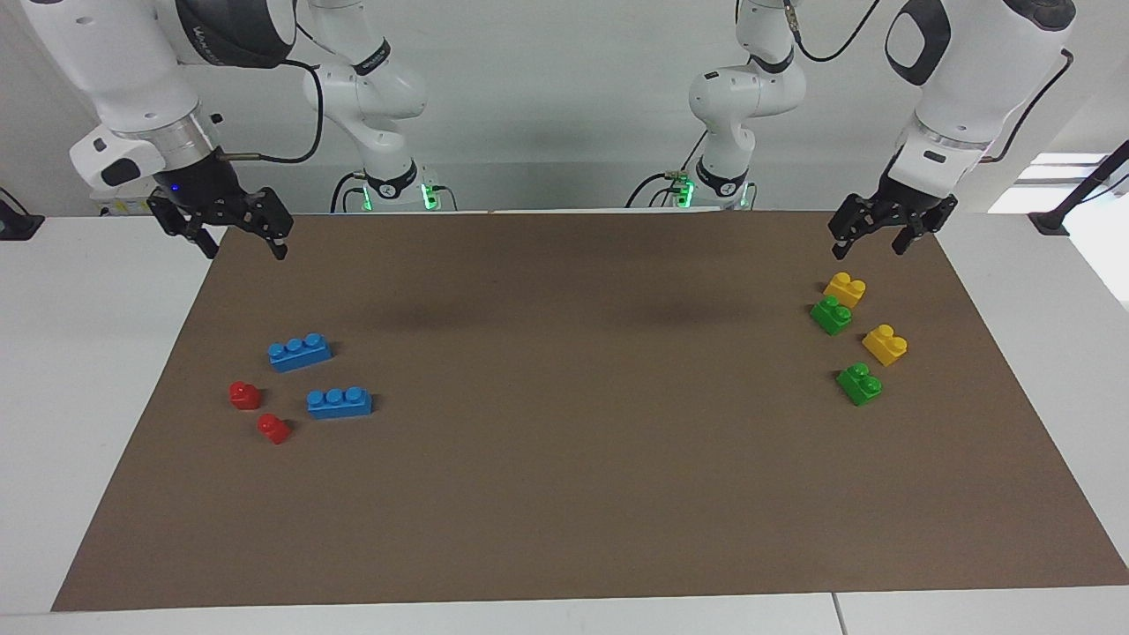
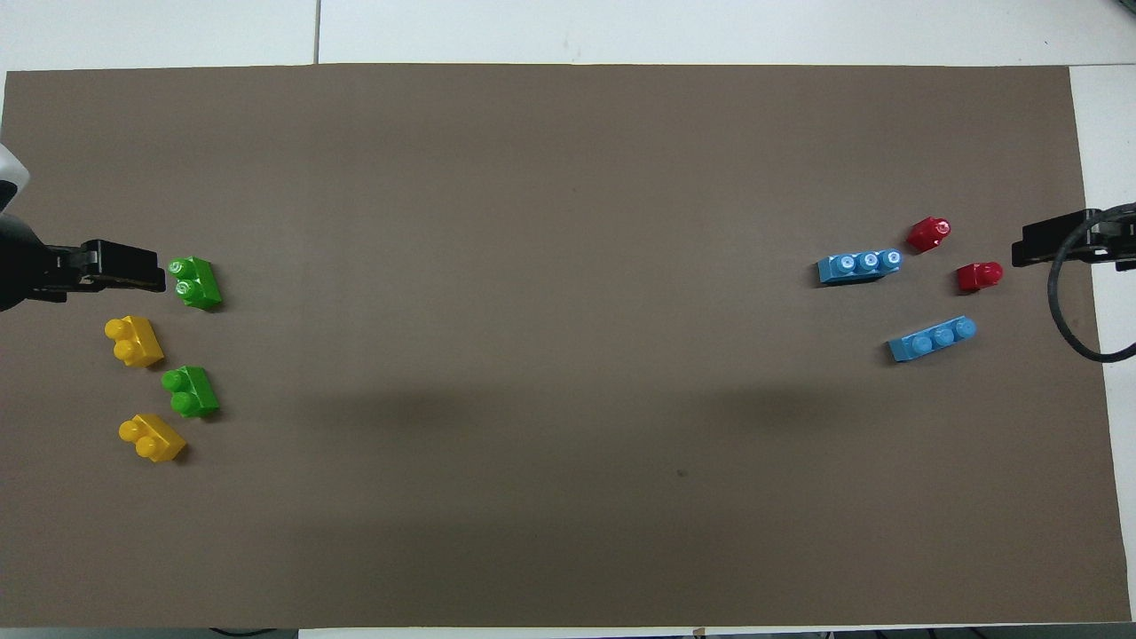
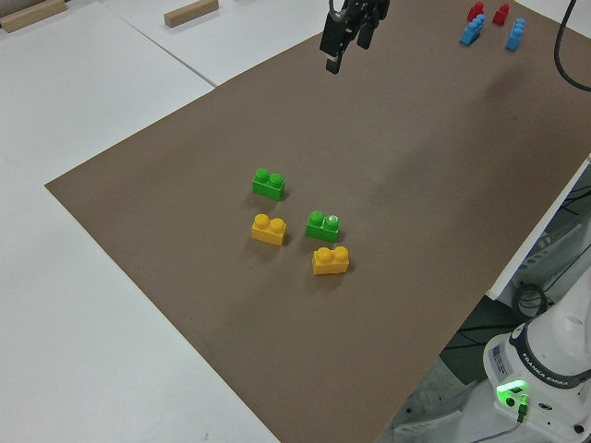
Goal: Remove green block with left arm and hold with right
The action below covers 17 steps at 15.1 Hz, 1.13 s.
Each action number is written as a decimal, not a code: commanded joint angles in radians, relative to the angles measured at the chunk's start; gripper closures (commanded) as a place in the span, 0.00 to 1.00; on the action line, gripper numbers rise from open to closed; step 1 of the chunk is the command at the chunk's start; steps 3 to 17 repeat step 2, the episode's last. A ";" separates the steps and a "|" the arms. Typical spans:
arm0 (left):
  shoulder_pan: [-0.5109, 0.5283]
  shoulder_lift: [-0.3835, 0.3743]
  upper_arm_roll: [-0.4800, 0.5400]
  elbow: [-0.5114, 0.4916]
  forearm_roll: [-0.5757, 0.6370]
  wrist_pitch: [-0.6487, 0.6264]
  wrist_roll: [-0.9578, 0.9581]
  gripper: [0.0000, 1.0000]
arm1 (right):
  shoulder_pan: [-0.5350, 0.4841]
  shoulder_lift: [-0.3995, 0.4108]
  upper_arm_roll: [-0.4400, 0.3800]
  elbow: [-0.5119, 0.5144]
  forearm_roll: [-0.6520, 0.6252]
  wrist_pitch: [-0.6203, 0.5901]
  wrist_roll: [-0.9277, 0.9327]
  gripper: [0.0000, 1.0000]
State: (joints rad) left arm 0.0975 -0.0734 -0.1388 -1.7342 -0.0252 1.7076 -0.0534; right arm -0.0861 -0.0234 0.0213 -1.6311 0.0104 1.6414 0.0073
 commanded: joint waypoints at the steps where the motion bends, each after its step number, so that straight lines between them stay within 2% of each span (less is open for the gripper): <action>1: 0.002 -0.019 0.001 -0.025 -0.015 0.009 0.017 0.00 | -0.015 -0.013 0.006 -0.018 -0.001 -0.008 -0.020 0.00; 17: 0.001 -0.019 0.001 -0.025 -0.015 0.009 0.017 0.00 | -0.015 -0.013 0.006 -0.018 -0.001 -0.006 -0.020 0.00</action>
